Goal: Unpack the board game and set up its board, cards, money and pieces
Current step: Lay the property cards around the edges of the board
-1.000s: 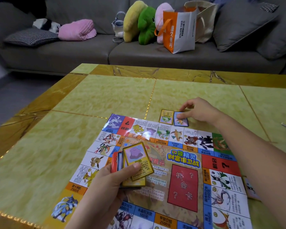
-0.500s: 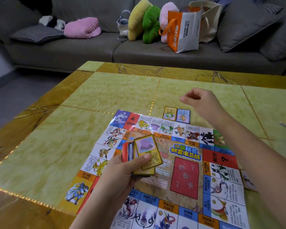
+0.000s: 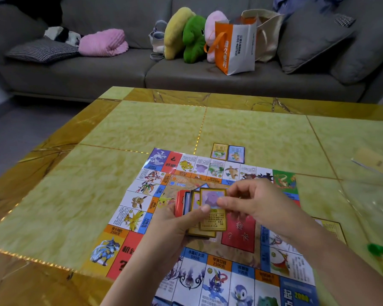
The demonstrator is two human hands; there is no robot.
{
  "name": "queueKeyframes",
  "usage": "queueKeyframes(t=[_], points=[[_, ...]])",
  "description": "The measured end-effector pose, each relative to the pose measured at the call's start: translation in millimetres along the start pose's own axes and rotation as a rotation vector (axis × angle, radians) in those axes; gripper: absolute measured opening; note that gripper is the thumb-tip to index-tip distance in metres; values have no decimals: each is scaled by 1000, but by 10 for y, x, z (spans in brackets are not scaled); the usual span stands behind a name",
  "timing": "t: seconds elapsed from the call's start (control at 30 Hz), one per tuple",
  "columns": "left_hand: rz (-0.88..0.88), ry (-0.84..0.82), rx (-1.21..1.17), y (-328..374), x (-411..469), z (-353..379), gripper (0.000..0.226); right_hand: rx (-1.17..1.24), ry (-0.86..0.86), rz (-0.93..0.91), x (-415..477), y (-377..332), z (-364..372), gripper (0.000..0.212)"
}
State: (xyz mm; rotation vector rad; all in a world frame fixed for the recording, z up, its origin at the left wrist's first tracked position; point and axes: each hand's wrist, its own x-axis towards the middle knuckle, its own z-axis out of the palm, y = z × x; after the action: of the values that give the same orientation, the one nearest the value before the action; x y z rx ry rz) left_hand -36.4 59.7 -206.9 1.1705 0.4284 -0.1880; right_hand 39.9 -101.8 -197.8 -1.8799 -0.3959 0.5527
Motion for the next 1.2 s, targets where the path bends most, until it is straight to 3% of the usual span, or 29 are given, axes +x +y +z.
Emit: queueKeyframes(t=[0.17,0.33,0.7,0.77,0.87,1.03,1.2], points=[[-73,-5,-11,-54,9,26,42,26,49,72,-81,184,-86,27],[-75,36,-39,-22,24,-4,42,175,95,104,-83,181,-192,17],[-10,141,-156,38,84,-197,51,212,82,132,67,119,-190,14],[-2,131,-184,55,83,-213,48,103,84,110,196,118,-239,4],[-4,131,-183,69,95,-229,48,-30,162,59,523,40,-376,14],[-21,113,-187,94,97,-223,44,-157,230,-35,1202,-133,-540,7],[-20,91,-170,97,109,-261,48,-409,161,-49,1878,-176,-528,13]])
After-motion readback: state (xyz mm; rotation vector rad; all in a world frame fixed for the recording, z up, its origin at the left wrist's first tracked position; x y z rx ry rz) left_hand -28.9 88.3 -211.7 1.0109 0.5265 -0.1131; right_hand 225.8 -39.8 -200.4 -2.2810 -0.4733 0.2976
